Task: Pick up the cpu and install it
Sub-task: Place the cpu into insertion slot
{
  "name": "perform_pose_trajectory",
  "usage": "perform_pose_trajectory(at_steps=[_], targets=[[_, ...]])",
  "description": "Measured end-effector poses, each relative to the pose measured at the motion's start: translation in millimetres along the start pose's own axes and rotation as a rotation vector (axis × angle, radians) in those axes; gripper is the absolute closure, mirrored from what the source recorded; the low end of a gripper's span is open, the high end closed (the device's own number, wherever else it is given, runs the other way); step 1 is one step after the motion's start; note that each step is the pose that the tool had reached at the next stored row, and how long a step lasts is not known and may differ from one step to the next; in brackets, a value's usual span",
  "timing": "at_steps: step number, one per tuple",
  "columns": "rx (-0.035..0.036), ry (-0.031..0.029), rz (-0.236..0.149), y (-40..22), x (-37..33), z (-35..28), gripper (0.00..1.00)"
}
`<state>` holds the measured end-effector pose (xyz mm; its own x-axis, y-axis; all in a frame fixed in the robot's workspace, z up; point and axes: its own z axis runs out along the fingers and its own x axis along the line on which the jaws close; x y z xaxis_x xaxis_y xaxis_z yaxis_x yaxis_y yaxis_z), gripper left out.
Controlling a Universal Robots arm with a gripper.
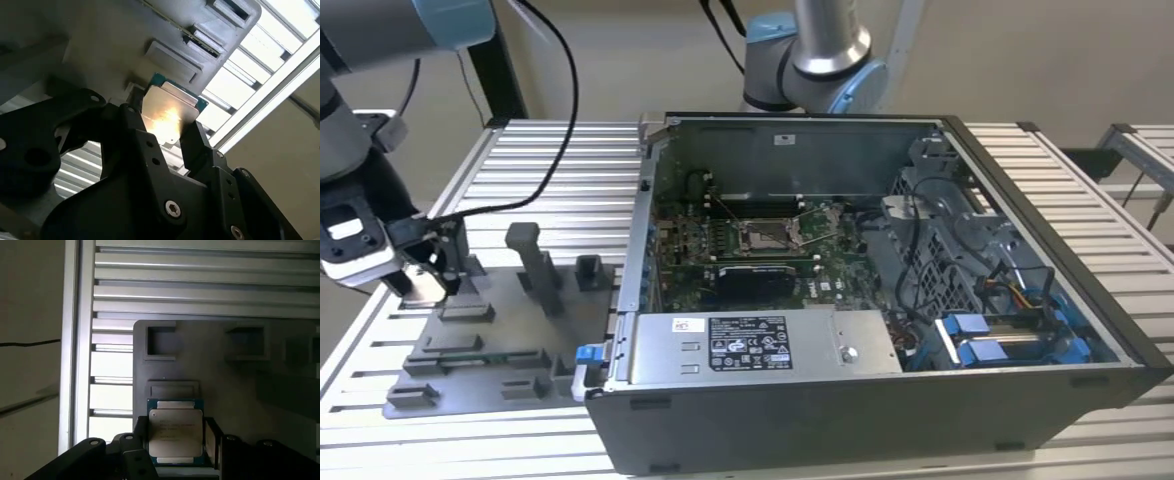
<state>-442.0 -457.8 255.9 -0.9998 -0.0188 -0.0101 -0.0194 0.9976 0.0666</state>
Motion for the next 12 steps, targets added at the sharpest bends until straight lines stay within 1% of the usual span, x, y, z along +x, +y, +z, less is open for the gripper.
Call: perform_pose_trajectory(at_steps=[8,10,12], targets=[[0.0001,0.0003,0.000,2.4,-0.4,-36.3,1.00],[-0.0001,0.0018,0.000,2.9,-0.6,-44.4,1.00],[0.0000,0.0029,0.000,3.4,-0.6,-51.1,1.00]])
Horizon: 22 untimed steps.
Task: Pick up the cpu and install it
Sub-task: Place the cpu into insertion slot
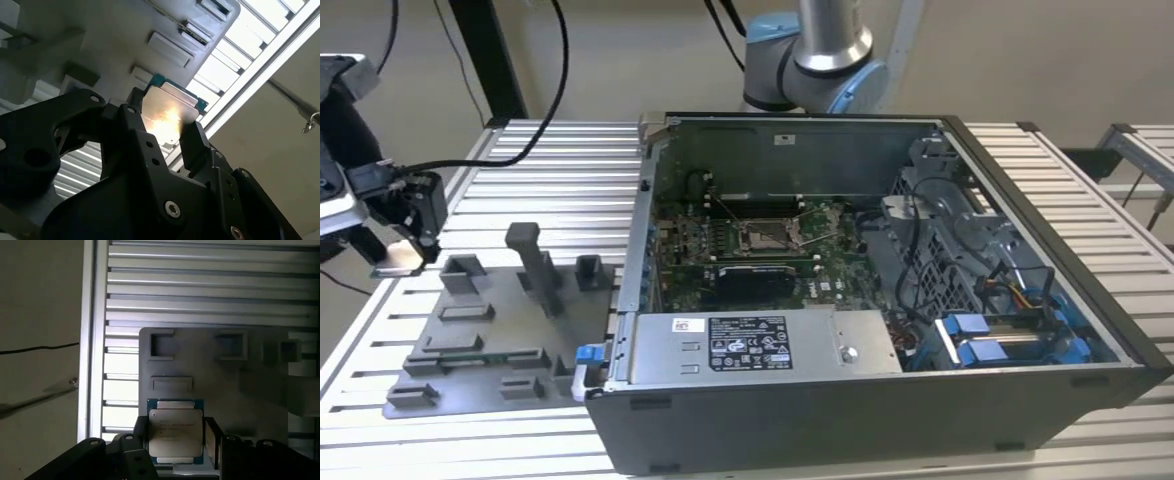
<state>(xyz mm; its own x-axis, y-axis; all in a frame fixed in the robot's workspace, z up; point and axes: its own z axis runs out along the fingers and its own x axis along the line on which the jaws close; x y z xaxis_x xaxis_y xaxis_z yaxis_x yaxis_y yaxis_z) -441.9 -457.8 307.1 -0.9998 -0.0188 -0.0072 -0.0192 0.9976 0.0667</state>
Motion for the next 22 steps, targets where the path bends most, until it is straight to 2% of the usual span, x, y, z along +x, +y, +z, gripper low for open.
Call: perform_pose_trajectory(at_steps=[4,9,11,22], targets=[[0.0000,0.0017,0.000,0.5,-0.1,-7.8,1.00],[-0.0001,0.0026,0.000,0.8,-0.1,-11.4,1.00],[0.0000,0.0031,0.000,1.0,-0.1,-15.2,1.00],[-0.0001,0.0032,0.000,4.6,-0.5,-64.2,1.00]])
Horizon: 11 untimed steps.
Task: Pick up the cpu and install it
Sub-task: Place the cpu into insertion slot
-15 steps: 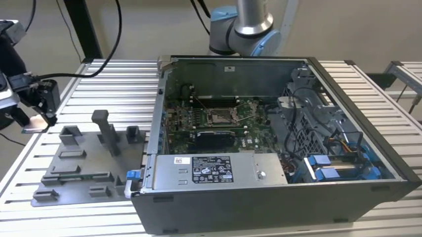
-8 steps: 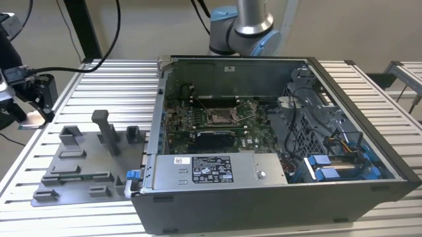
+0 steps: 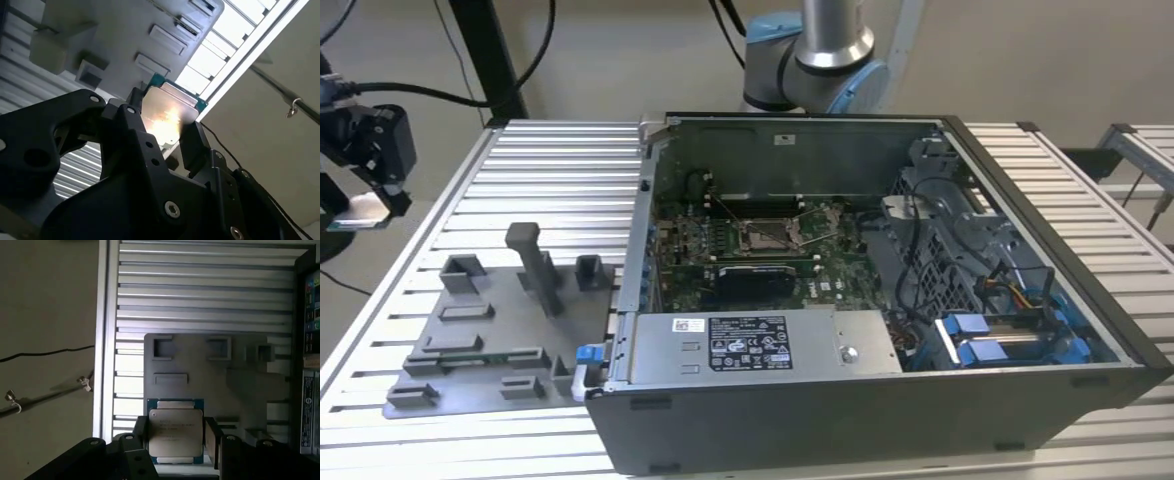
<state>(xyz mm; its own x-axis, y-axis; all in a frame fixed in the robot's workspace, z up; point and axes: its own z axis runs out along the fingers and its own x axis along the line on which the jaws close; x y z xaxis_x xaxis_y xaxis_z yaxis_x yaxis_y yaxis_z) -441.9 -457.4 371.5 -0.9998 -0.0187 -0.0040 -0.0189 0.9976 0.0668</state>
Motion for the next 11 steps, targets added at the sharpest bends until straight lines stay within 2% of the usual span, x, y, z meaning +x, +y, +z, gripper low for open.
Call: perform_pose_trajectory(at_steps=[3,4,11], targets=[[0.0000,0.0000,0.000,0.9,-0.1,-13.6,1.00],[0.0001,0.0001,0.000,1.2,-0.1,-16.3,1.00],[0.0000,0.0000,0.000,1.2,-0.1,-16.6,1.00]])
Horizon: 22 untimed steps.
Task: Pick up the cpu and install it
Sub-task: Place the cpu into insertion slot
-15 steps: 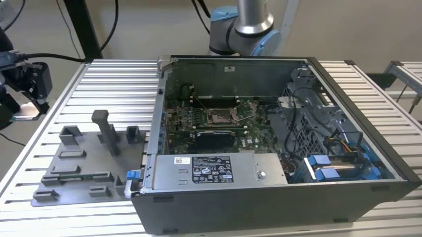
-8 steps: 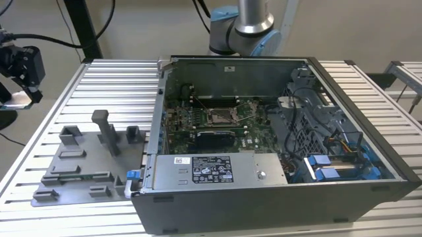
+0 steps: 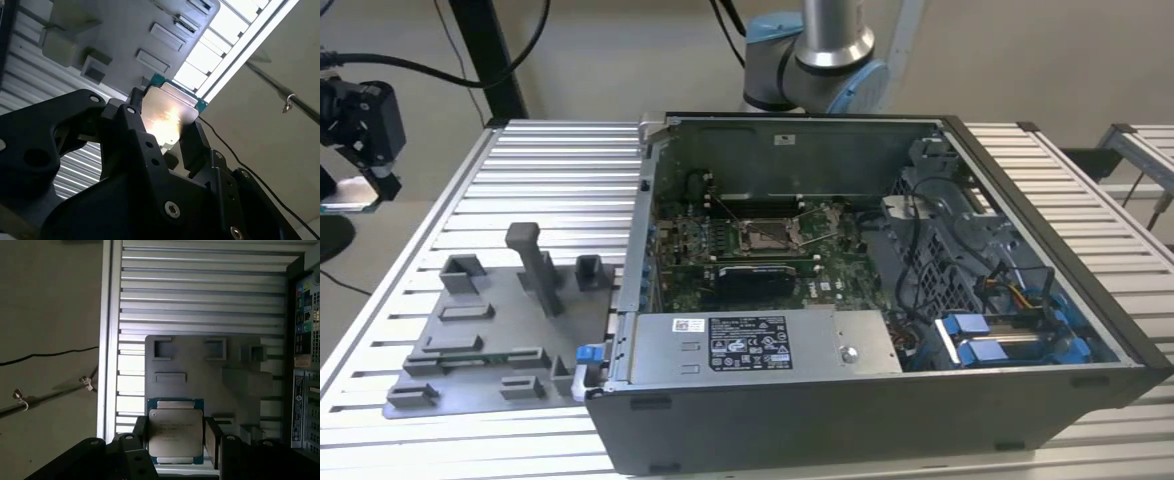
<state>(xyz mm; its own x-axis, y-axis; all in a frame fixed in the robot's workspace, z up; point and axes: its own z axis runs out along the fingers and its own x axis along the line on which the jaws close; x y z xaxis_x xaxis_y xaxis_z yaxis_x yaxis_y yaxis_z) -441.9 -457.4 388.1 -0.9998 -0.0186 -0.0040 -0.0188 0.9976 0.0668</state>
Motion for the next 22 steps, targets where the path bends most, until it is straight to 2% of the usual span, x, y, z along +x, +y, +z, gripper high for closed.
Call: perform_pose_trajectory(at_steps=[2,4,13,18,22], targets=[[0.0001,0.0002,0.000,-0.1,-2.6,-0.2,1.00],[0.0001,0.0005,0.000,-0.2,-9.4,-0.1,1.00],[-0.0001,0.0095,0.001,-0.9,-49.9,0.1,1.00],[-0.0002,0.0103,0.001,-1.4,-72.5,0.1,1.00],[-0.0006,0.0104,0.001,-1.4,-83.8,-2.2,1.00]])
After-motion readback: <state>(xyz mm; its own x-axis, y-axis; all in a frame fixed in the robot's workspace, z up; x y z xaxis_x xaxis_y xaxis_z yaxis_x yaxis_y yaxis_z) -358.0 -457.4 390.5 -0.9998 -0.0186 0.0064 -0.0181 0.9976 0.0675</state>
